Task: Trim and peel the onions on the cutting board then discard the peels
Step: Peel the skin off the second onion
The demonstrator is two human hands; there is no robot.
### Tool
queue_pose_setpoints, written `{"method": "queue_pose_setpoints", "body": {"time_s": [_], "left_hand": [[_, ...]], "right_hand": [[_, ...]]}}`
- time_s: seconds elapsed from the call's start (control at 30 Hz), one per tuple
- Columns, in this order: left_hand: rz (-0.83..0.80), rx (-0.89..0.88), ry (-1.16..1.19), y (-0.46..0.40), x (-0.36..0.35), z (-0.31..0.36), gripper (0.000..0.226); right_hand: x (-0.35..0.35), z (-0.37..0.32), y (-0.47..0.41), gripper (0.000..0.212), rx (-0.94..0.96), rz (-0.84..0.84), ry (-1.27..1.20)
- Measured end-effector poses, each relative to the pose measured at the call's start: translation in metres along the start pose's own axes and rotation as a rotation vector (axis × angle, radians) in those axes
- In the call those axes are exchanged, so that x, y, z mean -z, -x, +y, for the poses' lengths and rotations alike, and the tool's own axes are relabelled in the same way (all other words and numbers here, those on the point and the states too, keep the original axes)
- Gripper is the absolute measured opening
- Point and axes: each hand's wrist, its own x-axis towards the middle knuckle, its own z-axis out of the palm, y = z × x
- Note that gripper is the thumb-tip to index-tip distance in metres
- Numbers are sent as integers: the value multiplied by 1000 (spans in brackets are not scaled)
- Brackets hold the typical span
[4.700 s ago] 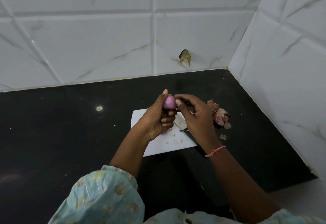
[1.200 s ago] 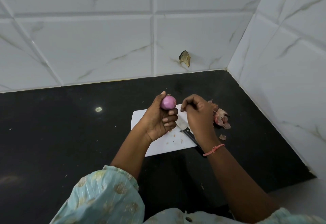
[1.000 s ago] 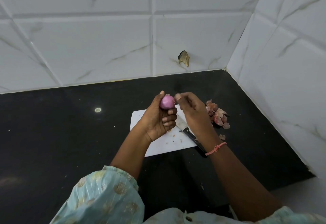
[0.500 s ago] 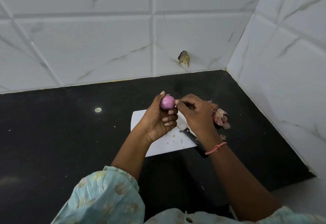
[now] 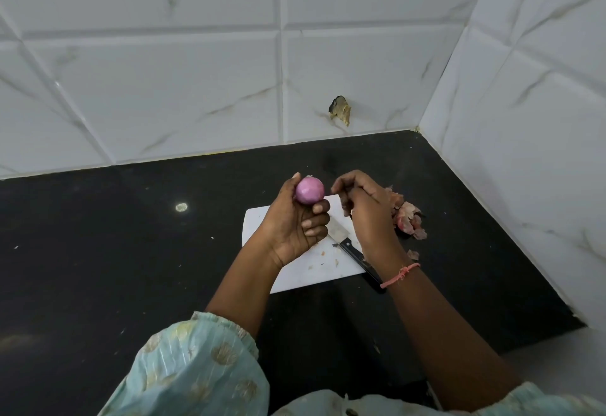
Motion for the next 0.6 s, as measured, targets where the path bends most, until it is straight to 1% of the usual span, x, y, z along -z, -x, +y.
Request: {"method": "queue_pose_setpoints", "body": {"time_s": [0.07,0.13,0.2,0.27,0.5,0.6], "left_hand": [[-3,-4,-1,0,0,0,56],[1,-12,2,-1,-1,-1,61],[17,-20,-3,-2,-2,-1,64],[20,-27,-8,-2,-3,-2,66],[8,-24,1,-1,-2,-2,60],[-2,-18,4,-1,-1,-2,61]], "right_hand": [[-1,-3,1,27,-77,-68,41],[-2,-3,4,18,-25,-103,155],[-1,2,6,22,43,-89,251],[-1,5,6,22,64,-64,247],[-1,5,6,7,172,17,243],[-1,5,5,6,194,34,267]]}}
